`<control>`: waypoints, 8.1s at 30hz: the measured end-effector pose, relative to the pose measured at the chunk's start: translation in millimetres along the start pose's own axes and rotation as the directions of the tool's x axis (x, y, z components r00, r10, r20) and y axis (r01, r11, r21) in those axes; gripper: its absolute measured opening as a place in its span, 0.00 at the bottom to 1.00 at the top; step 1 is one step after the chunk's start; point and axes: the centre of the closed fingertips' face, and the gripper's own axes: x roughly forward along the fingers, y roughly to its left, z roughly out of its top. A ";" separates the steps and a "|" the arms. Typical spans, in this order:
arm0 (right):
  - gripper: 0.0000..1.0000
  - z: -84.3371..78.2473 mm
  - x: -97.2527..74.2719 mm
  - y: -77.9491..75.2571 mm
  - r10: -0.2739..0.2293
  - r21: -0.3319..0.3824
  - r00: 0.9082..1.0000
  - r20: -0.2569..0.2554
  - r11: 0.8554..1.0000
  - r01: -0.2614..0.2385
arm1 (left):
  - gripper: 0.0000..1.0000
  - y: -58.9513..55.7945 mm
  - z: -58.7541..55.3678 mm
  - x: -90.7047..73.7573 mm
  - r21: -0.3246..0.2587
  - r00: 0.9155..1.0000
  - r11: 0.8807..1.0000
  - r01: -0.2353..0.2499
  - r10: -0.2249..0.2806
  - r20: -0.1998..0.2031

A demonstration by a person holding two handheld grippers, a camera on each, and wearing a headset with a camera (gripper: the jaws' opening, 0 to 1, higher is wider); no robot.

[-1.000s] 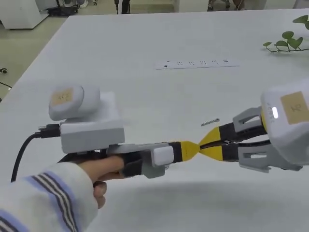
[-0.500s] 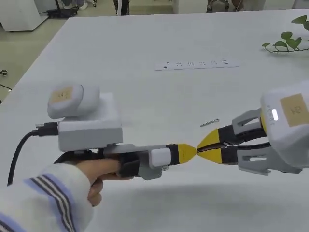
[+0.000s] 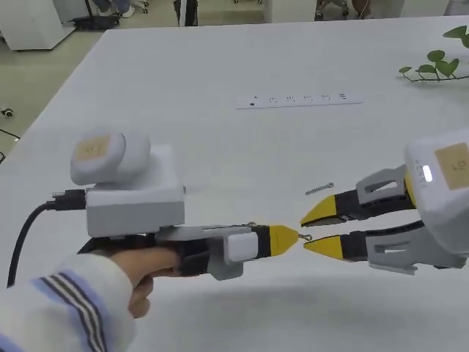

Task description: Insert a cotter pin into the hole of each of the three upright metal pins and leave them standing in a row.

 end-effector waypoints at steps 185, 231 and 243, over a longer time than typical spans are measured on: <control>0.04 -20.7 48.5 -4.4 -0.080 0.633 0.965 0.250 0.768 -0.100 | 0.07 98.3 -25.4 11.5 0.570 0.937 0.774 -0.276 0.349 -0.020; 0.04 -15.9 46.6 -3.2 -0.131 0.627 0.972 0.195 0.779 -0.021 | 0.07 94.9 -29.1 17.9 0.601 0.908 0.734 -0.318 0.417 -0.029; 0.04 -11.9 54.8 -7.7 -0.141 0.622 0.973 0.184 0.783 -0.004 | 0.07 94.8 -29.4 18.2 0.572 0.906 0.750 -0.332 0.422 -0.027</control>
